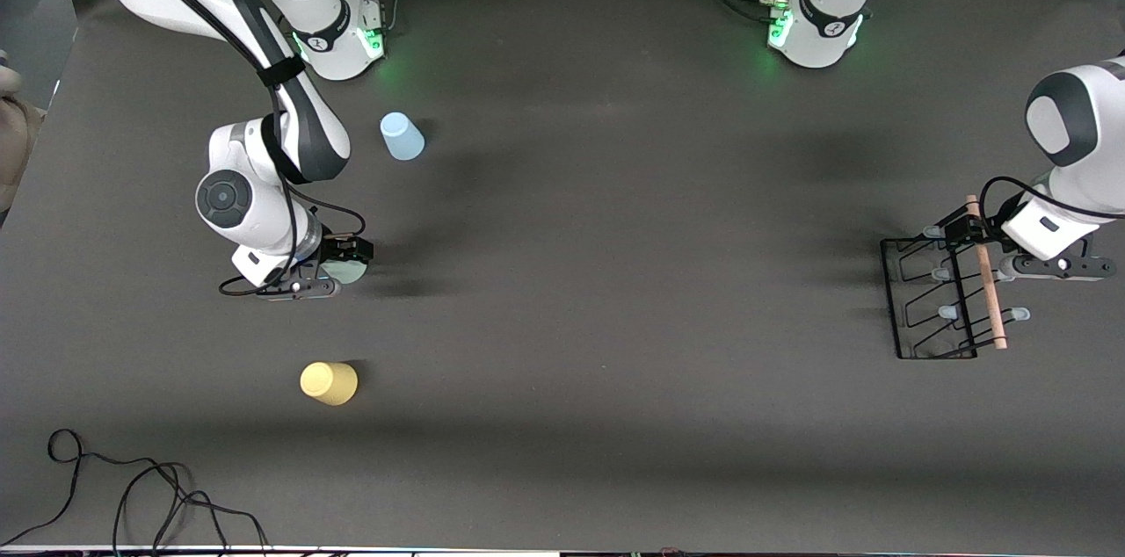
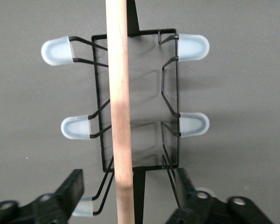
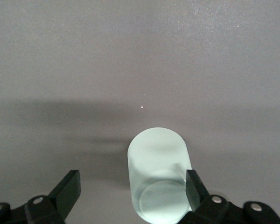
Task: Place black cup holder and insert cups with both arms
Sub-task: 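Grasp the green cup with the right gripper while the left gripper grasps the rod, then slide the black rack with the left gripper toward the table middle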
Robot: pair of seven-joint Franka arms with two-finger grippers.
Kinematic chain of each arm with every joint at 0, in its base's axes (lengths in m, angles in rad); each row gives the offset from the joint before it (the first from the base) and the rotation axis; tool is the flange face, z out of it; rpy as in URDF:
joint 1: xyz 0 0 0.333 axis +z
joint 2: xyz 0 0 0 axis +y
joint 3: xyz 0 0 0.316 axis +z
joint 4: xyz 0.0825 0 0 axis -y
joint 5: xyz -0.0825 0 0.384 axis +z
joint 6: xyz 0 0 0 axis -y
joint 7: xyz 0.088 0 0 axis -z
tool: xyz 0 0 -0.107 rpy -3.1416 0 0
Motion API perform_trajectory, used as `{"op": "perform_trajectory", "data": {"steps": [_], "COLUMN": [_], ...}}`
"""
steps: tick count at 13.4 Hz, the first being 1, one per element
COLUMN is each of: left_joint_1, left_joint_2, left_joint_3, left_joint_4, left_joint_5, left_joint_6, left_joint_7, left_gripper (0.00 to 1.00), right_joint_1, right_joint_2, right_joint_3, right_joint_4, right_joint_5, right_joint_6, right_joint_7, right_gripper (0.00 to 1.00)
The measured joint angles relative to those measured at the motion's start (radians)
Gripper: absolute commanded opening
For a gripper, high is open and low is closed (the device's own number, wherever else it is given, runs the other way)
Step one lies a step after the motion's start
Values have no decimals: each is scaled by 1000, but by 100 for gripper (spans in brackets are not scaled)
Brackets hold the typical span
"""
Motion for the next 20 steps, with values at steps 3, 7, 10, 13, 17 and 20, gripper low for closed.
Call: {"op": "perform_trajectory", "data": {"steps": [3,7,10,13,17,20], "left_joint_1": [-1,-3,-2,-3,-7,-50], "left_joint_2": [13,14,14,8,-3,0], "left_joint_3": [-1,-5,-5,-5,-39,-134], "left_joint_4": [18,50,95,278,481,491], "left_joint_5": [0,0,0,-1,-38,-53], "left_joint_6": [-2,-40,-102,-355,-567,-574], "left_joint_7": [0,0,0,0,-26,-181], "left_gripper": [8,0,0,0,0,0], "right_joint_1": [0,0,0,-2,-2,-2], "right_joint_2": [0,0,0,2,11,29], "right_joint_3": [-4,-6,-10,-17,-21,-21], "right_joint_4": [0,0,-4,-10,-29,-46], "right_joint_5": [0,-6,-8,-45,-58,-58], "right_joint_6": [1,1,1,1,4,11], "right_joint_7": [0,0,-1,-2,-2,-2], "right_gripper": [100,100,100,100,68,35]}}
